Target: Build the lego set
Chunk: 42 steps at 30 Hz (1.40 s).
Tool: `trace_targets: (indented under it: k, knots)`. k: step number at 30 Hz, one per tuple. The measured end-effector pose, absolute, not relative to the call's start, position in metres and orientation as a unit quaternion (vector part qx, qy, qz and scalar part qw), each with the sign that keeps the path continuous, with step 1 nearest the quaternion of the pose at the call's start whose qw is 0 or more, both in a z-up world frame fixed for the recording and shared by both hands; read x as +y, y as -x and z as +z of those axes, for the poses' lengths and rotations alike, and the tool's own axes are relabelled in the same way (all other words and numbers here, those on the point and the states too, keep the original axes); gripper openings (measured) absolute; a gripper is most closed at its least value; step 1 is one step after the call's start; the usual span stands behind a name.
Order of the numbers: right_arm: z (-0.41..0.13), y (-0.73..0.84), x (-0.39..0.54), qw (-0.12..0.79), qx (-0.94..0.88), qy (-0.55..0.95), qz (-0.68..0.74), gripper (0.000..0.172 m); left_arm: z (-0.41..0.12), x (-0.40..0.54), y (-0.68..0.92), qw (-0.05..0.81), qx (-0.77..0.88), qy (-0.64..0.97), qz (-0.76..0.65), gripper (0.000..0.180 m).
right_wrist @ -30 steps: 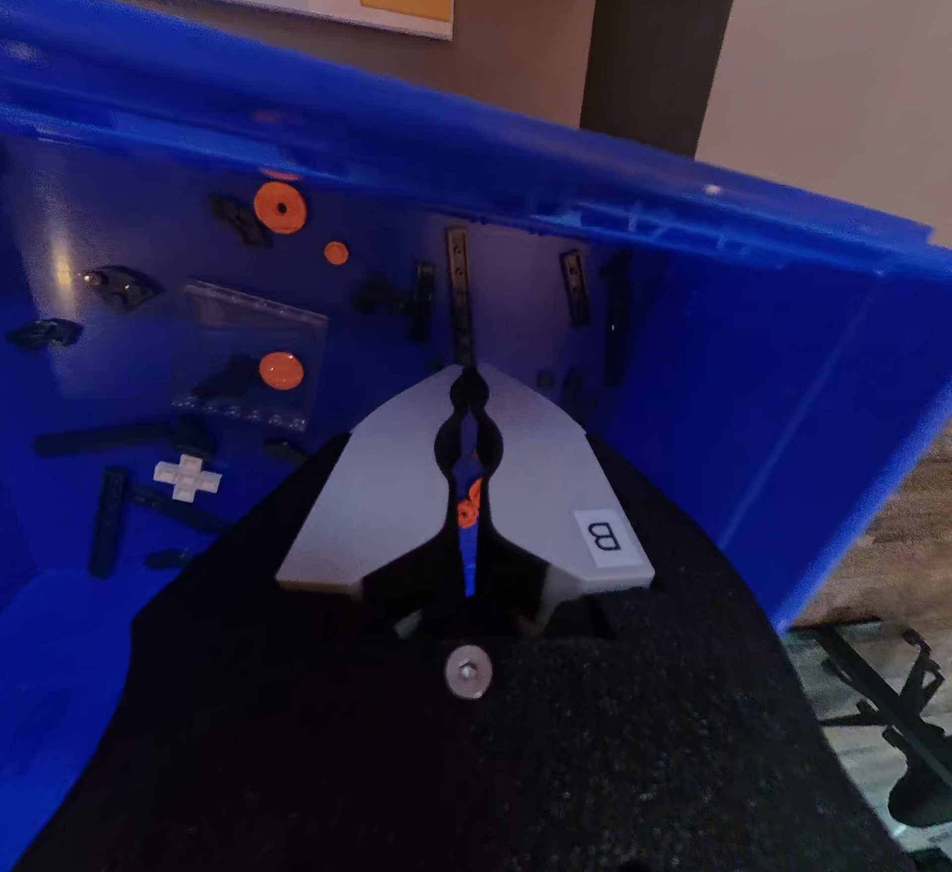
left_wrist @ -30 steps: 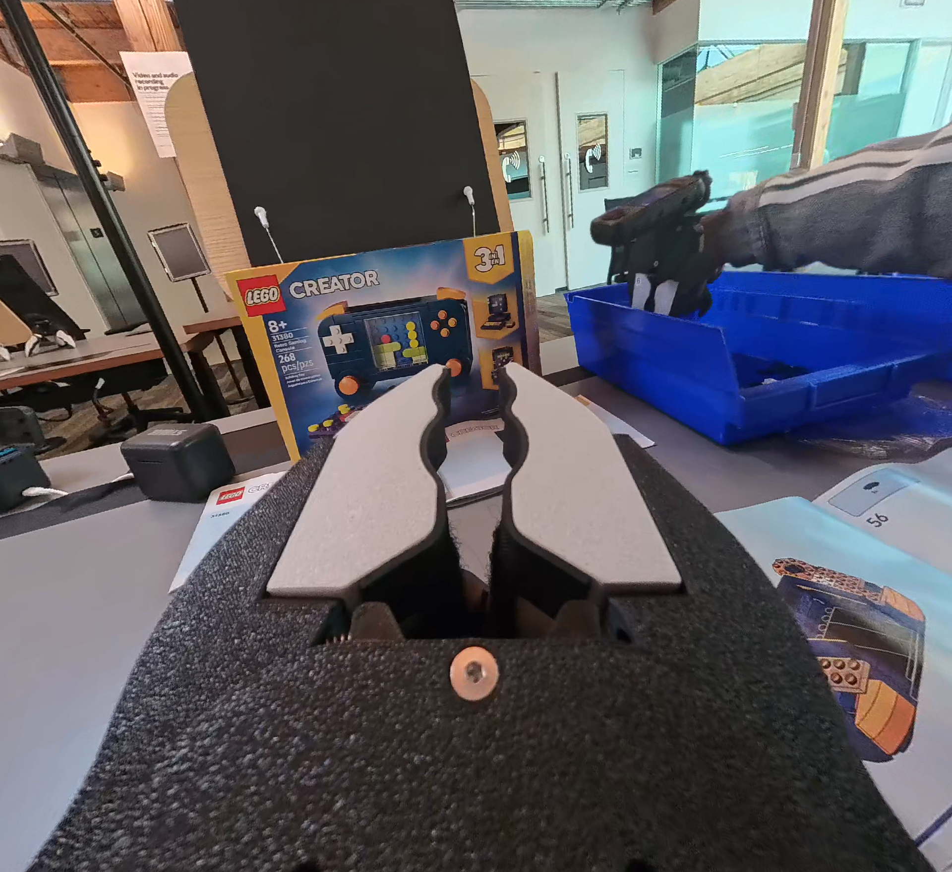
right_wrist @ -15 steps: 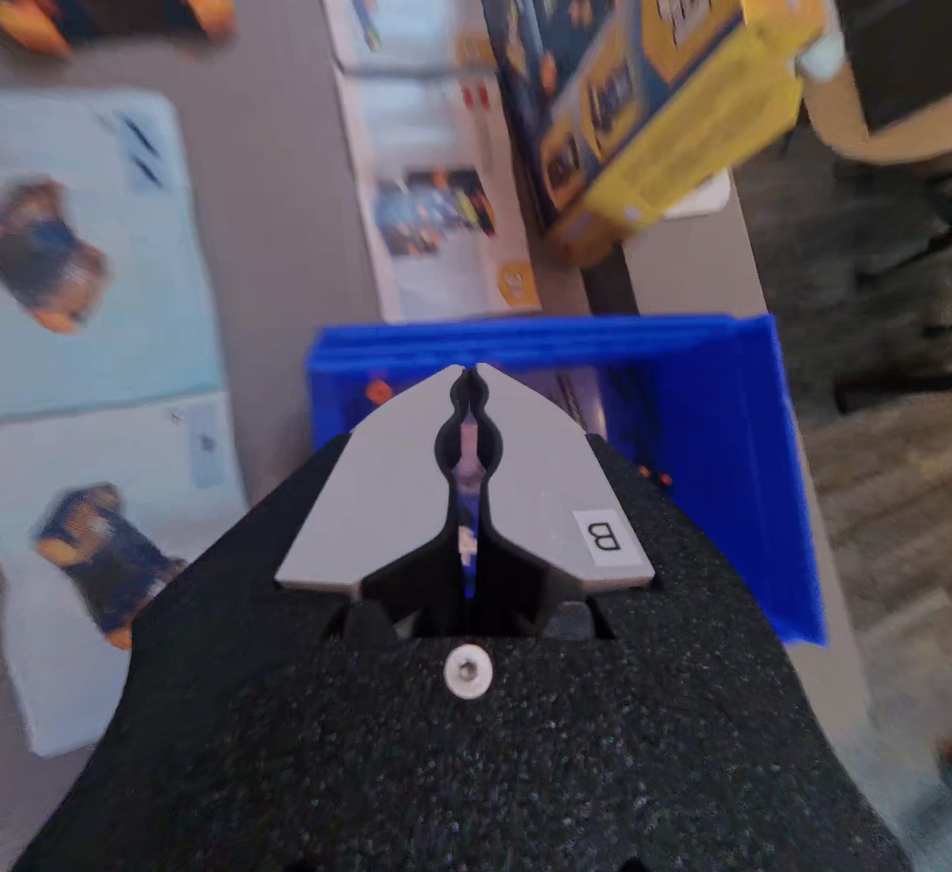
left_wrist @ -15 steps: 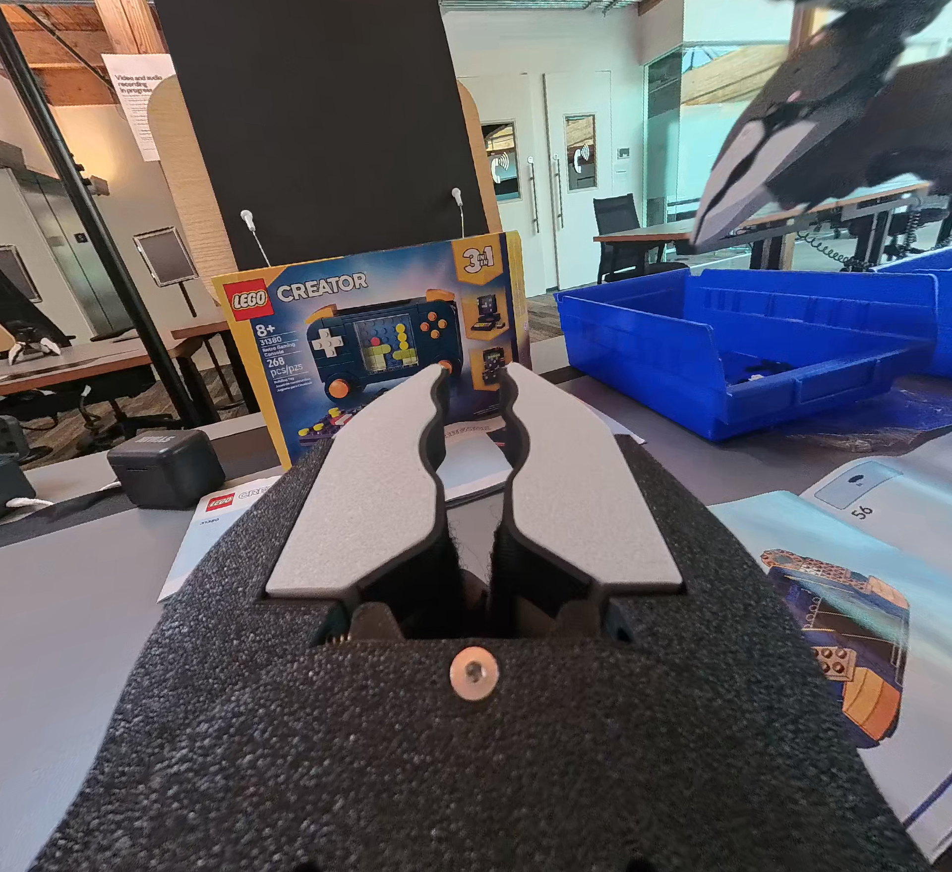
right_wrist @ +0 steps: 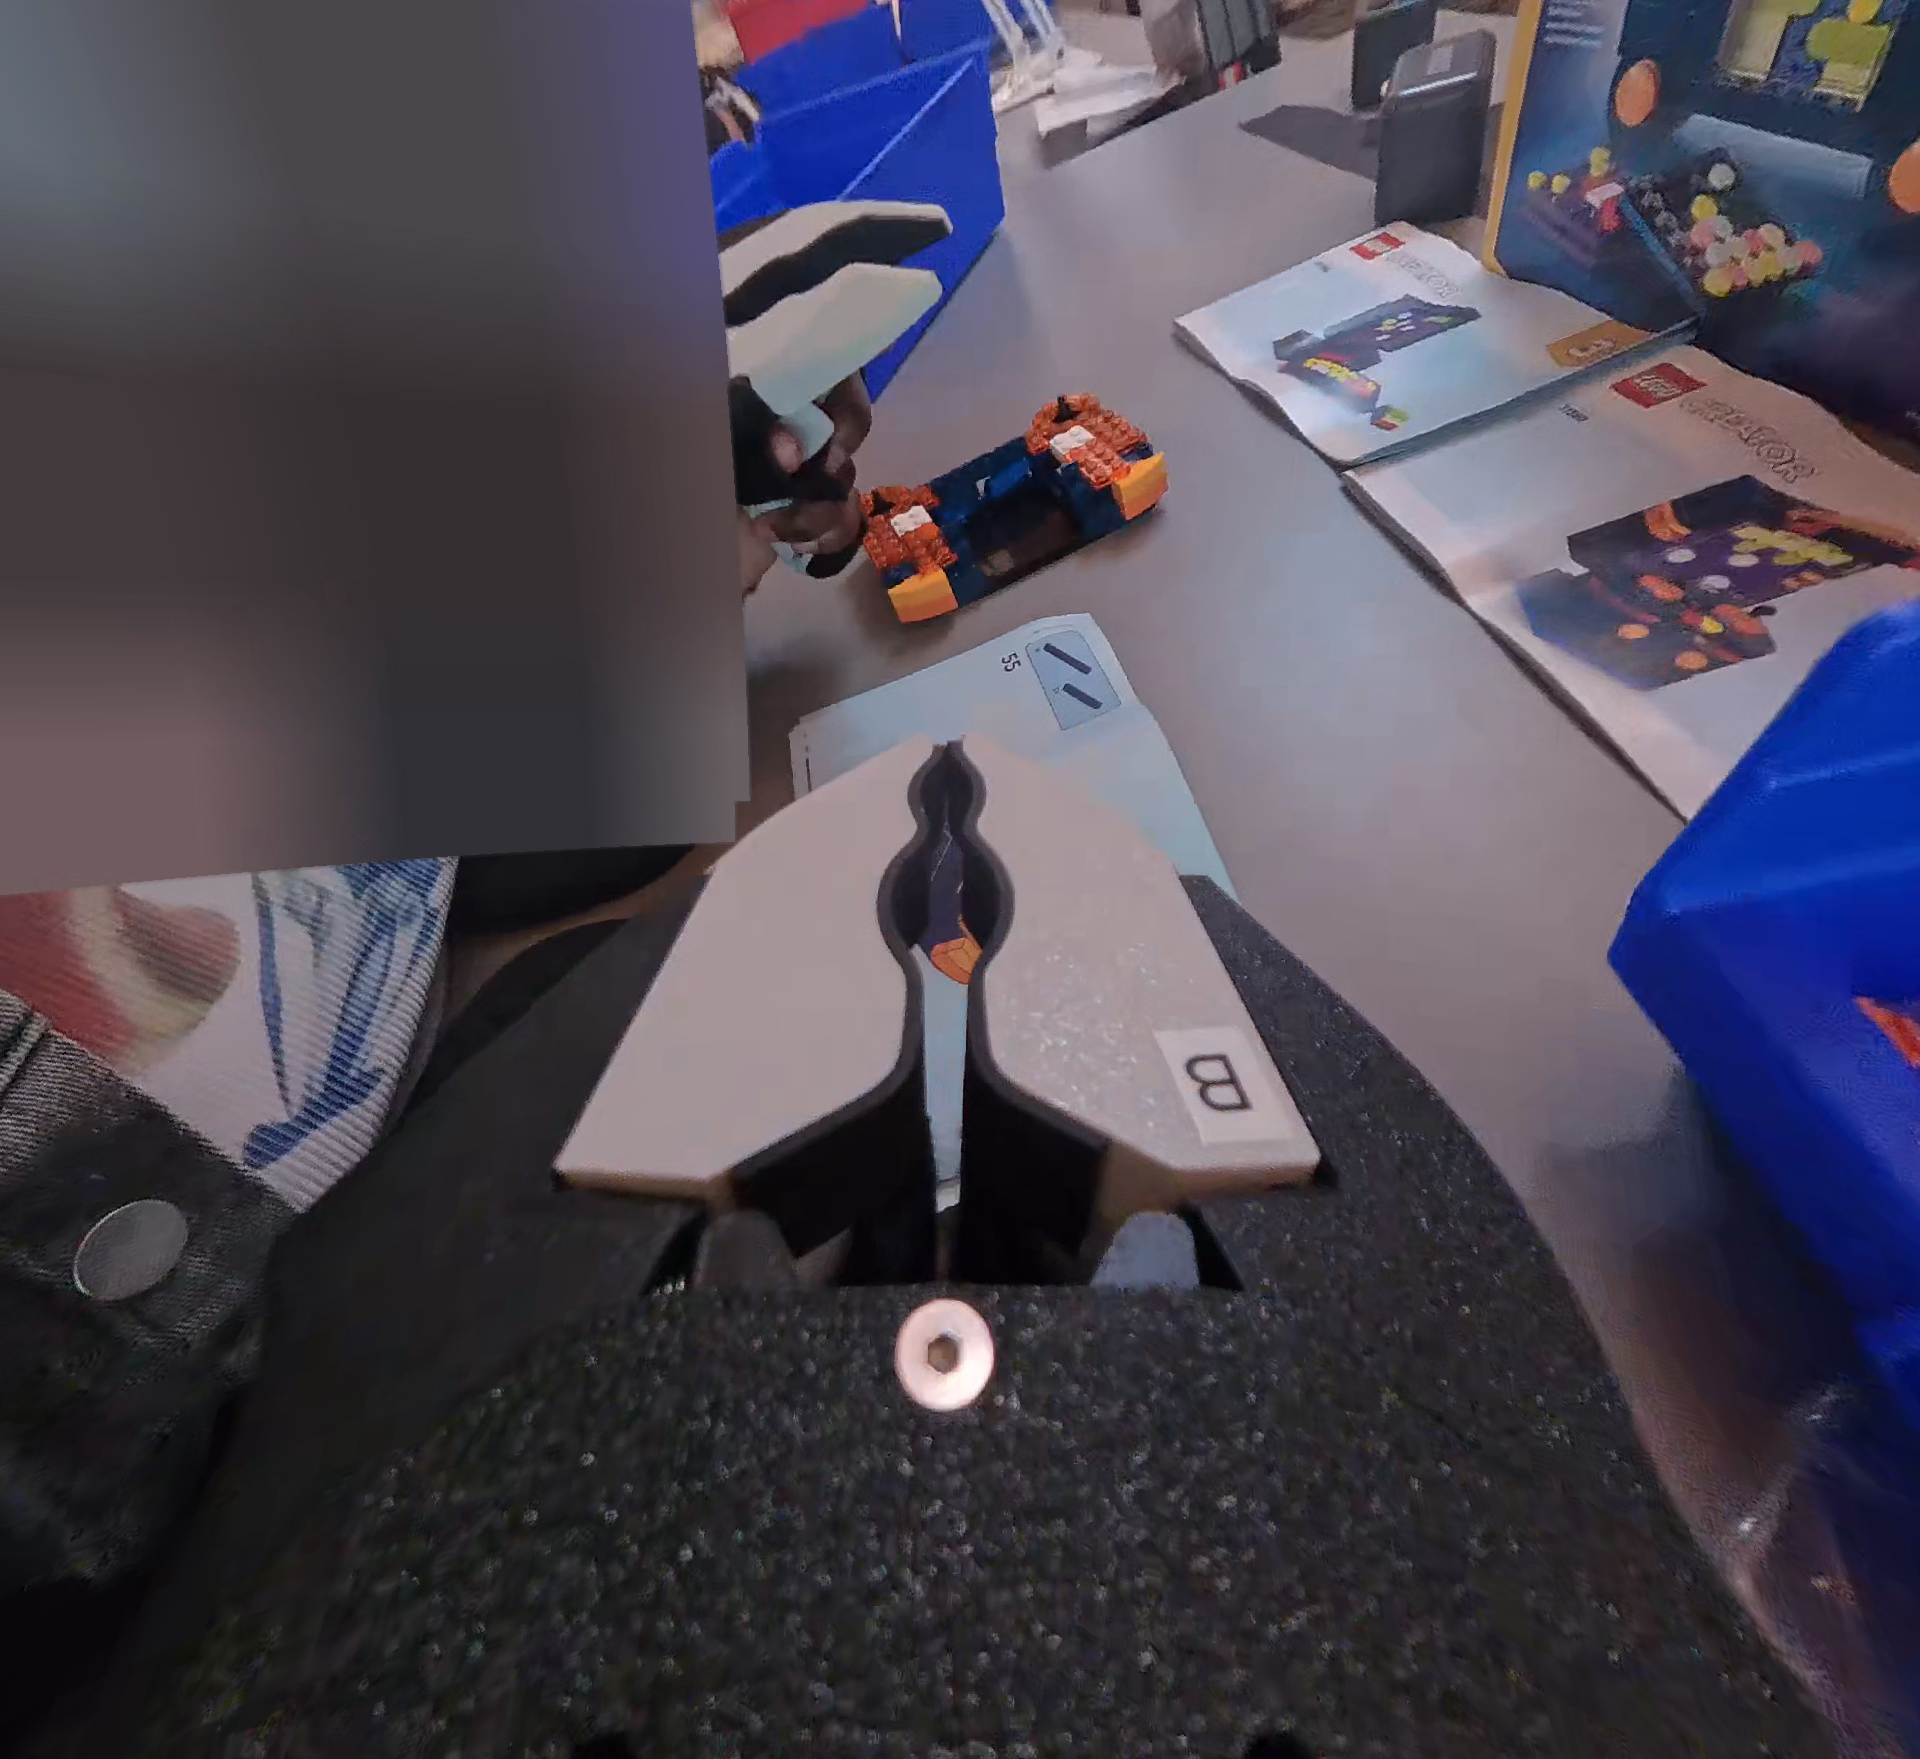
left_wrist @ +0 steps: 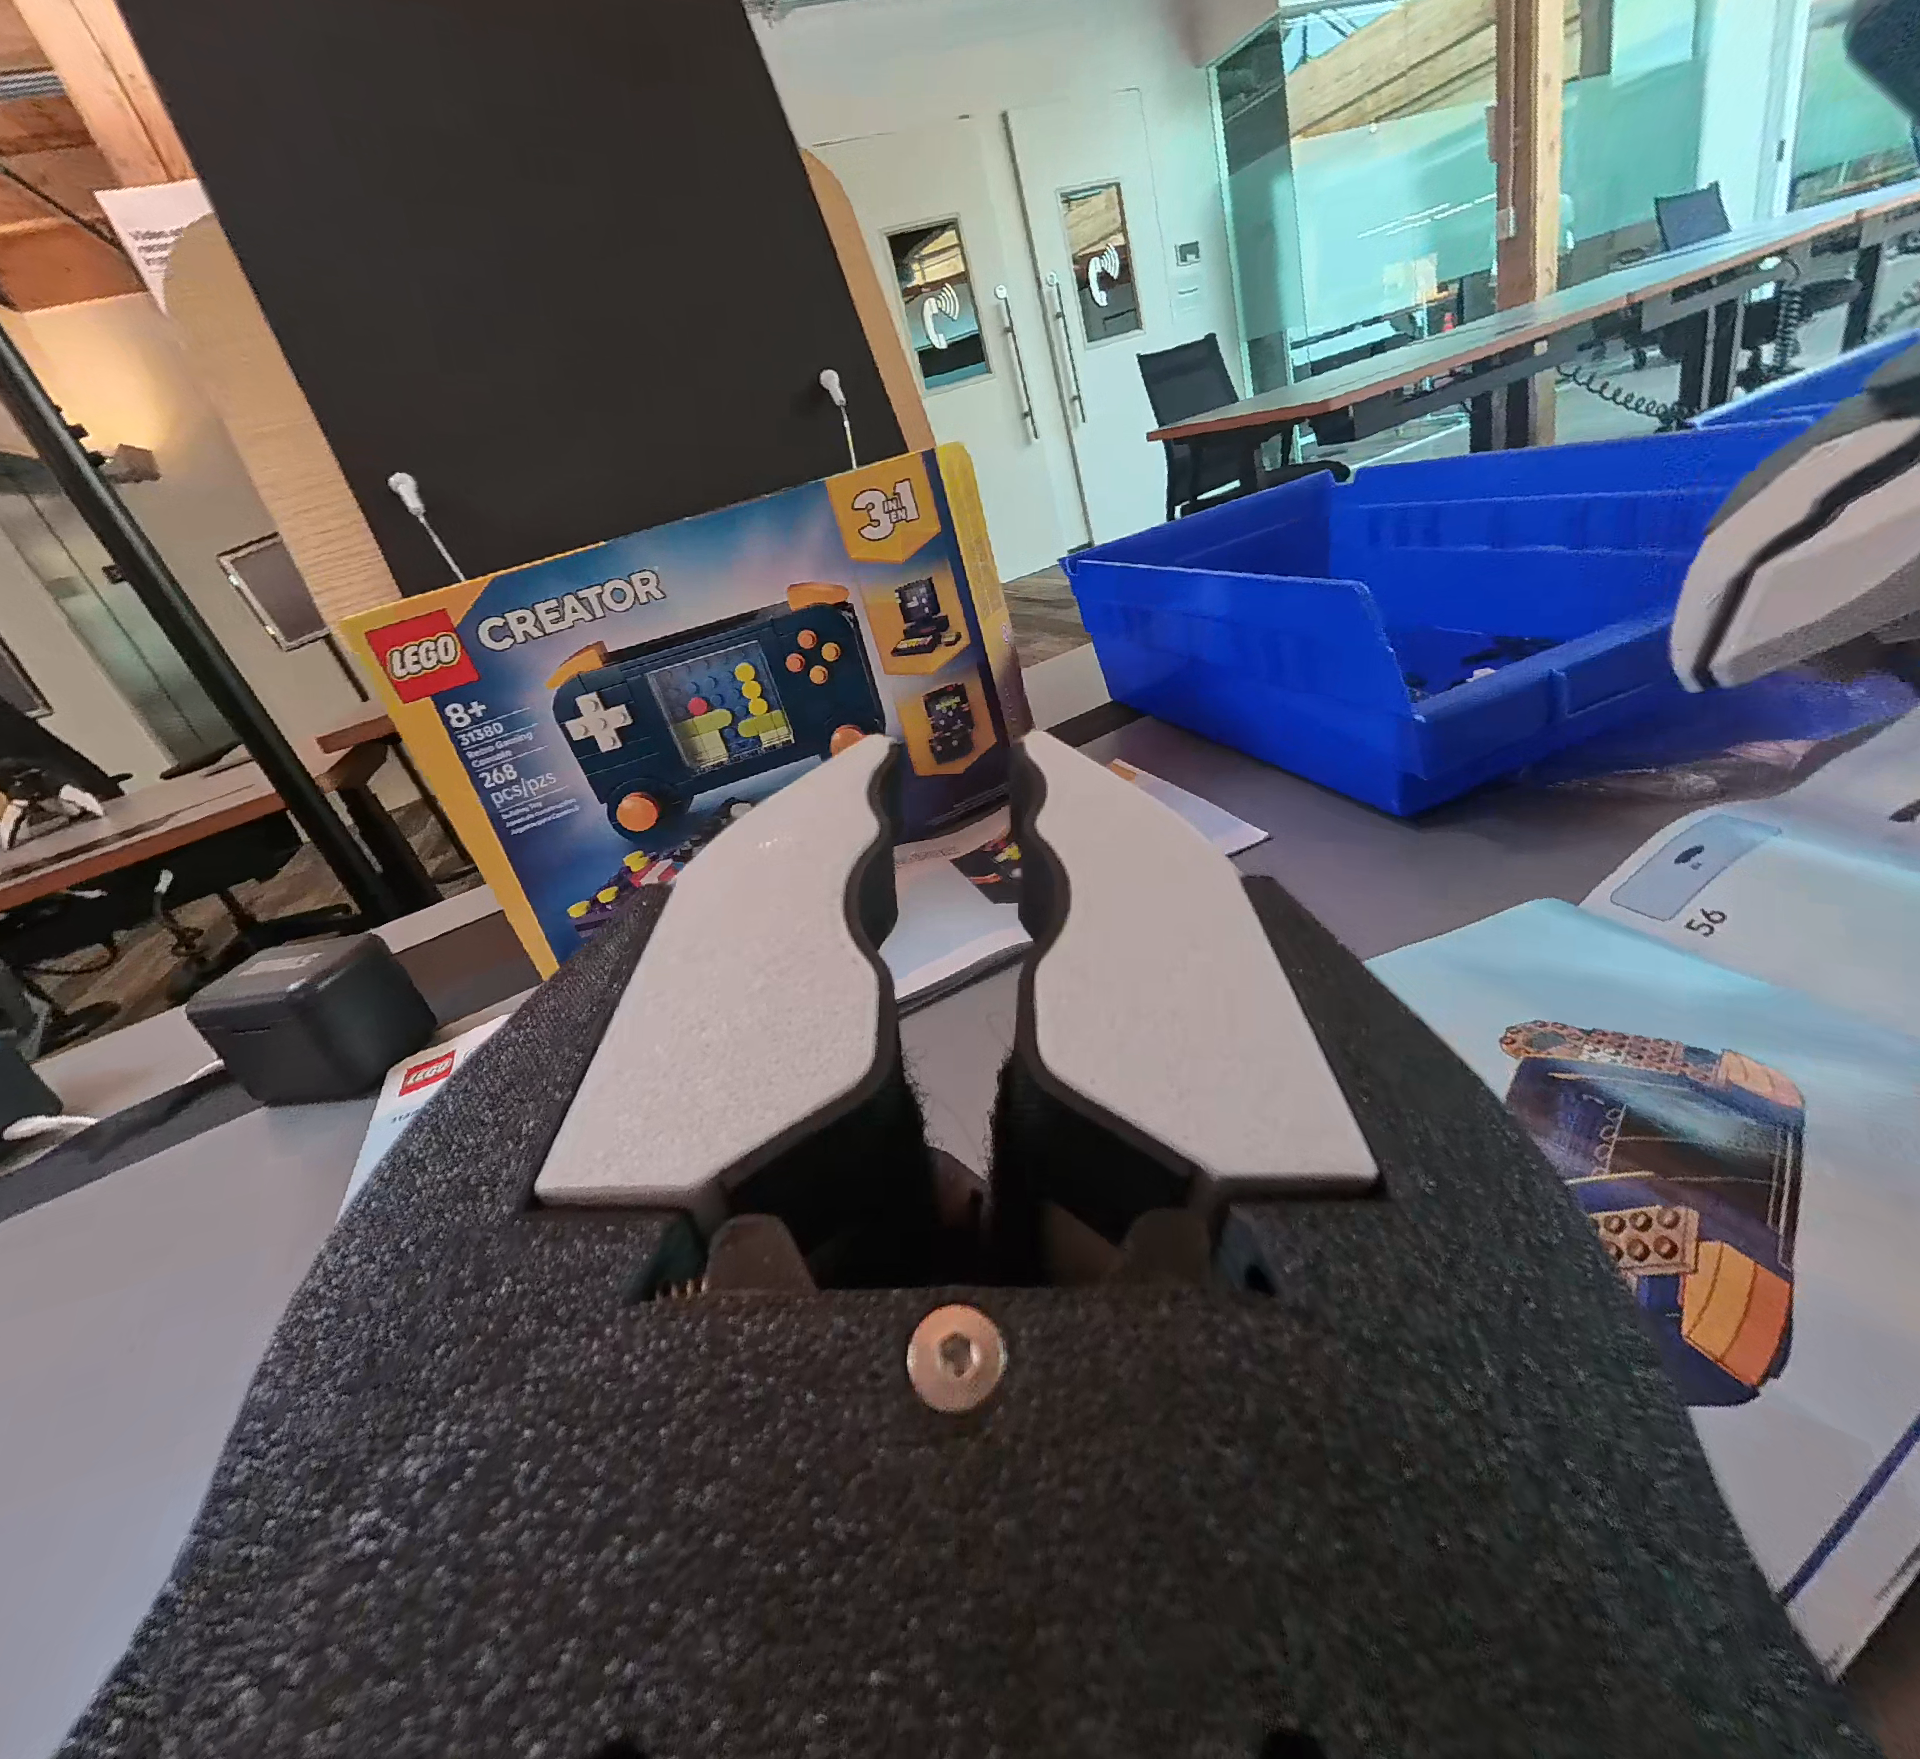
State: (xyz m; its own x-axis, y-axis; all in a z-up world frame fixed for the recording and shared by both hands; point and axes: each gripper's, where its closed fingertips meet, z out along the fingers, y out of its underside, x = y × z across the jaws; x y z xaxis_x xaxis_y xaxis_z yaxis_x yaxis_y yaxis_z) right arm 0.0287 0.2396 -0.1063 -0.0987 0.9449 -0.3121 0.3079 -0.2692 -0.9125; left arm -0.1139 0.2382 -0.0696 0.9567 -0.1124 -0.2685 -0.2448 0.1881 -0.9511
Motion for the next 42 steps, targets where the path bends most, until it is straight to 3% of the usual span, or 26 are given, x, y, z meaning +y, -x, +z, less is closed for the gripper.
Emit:
trace_targets:
  k: [14, 23, 31, 42]
  knots:
    - [-0.165, -0.025, 0.218, 0.274, -0.611, 0.594, 0.446, 0.0, -0.098, 0.239, 0.07, 0.713, 0.27, 0.646, 0.036, 0.018]
    - [-0.169, -0.025, 0.215, 0.278, -0.627, 0.585, 0.434, 0.004, -0.109, 0.236, 0.054, 0.696, 0.315, 0.645, 0.019, 0.019]
    - [-0.175, -0.018, 0.212, 0.281, -0.641, 0.581, 0.416, 0.02, -0.113, 0.235, 0.05, 0.689, 0.328, 0.646, 0.015, 0.019]
    - [-0.173, -0.01, 0.209, 0.299, -0.648, 0.583, 0.388, 0.02, -0.119, 0.235, 0.048, 0.68, 0.338, 0.651, 0.014, 0.019]
